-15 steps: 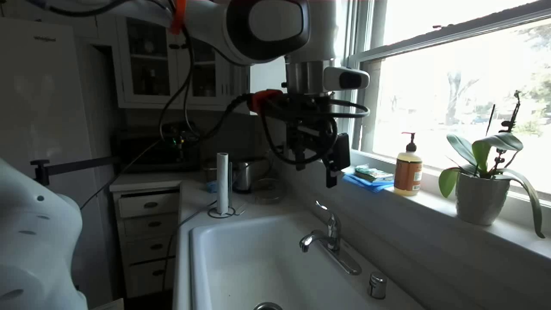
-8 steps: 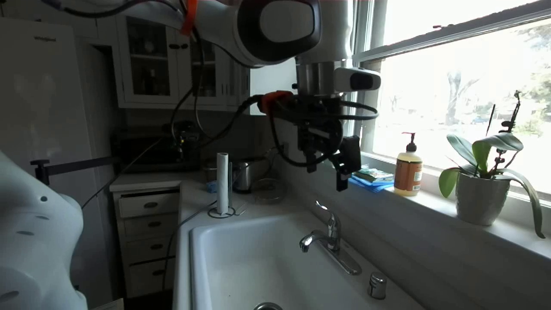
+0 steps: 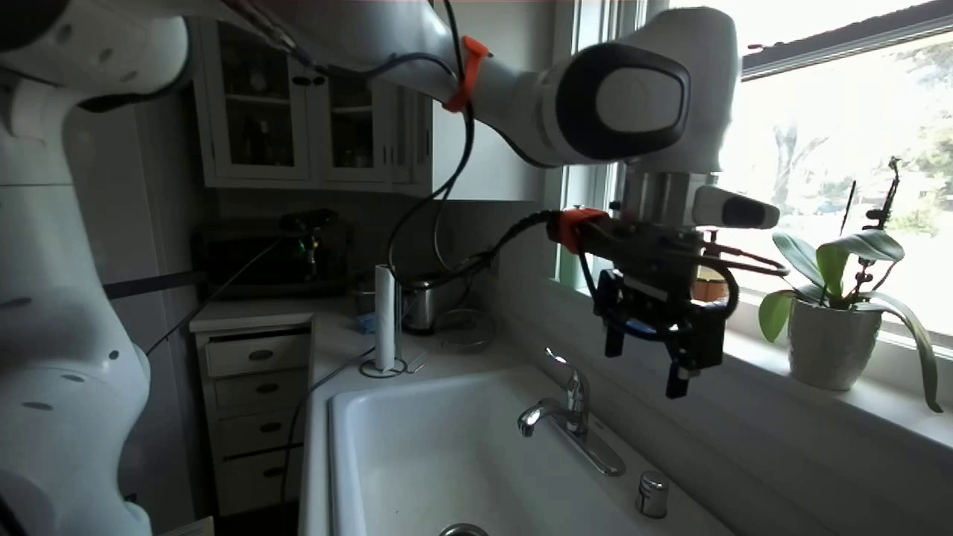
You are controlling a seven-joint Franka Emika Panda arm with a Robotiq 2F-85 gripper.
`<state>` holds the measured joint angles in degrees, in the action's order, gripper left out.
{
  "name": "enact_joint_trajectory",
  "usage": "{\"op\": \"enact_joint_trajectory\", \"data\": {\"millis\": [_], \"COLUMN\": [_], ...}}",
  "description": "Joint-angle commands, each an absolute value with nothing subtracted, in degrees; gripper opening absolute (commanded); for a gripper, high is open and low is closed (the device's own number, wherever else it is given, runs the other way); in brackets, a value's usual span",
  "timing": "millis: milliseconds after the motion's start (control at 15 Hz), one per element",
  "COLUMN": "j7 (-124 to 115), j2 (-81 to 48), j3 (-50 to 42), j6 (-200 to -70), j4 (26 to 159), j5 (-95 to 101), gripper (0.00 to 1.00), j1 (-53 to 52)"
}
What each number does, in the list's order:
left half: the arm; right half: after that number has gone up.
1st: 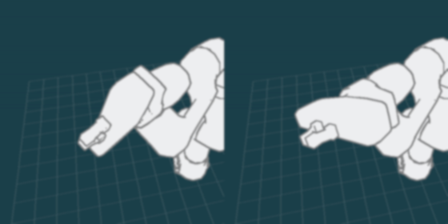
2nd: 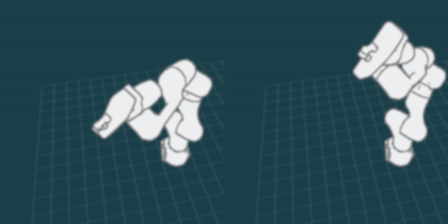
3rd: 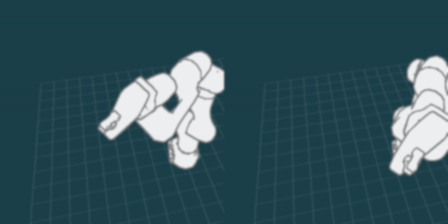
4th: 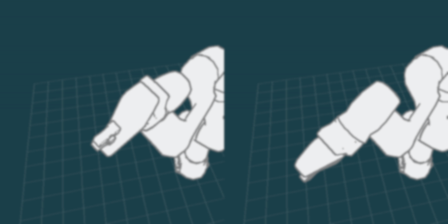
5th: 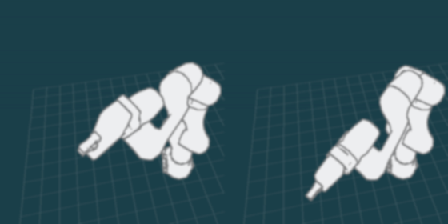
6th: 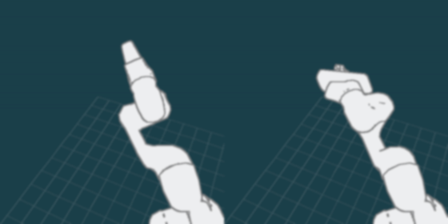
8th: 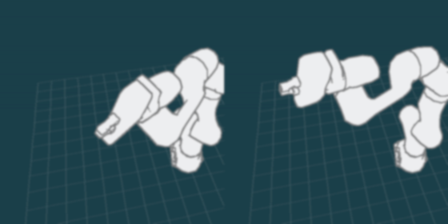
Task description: Put the bottle upright
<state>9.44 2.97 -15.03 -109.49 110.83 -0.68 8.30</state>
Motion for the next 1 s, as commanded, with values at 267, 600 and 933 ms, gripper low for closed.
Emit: {"op": "enact_joint_trajectory", "data": {"millis": [267,600,933], "j7": [15.9,14.4,11.1], "j2": [-20.1,-19.4,-27.7], "j3": [-13.6,-12.7,-12.8], "j6": [-92.6,-95.0,-101.2], "j4": [87.1,89.4,82.7], "j5": [-0.5,0.2,-1.1], "gripper": [1.0,1.0,1.0], "j1": [13.0,13.5,15.5]}}
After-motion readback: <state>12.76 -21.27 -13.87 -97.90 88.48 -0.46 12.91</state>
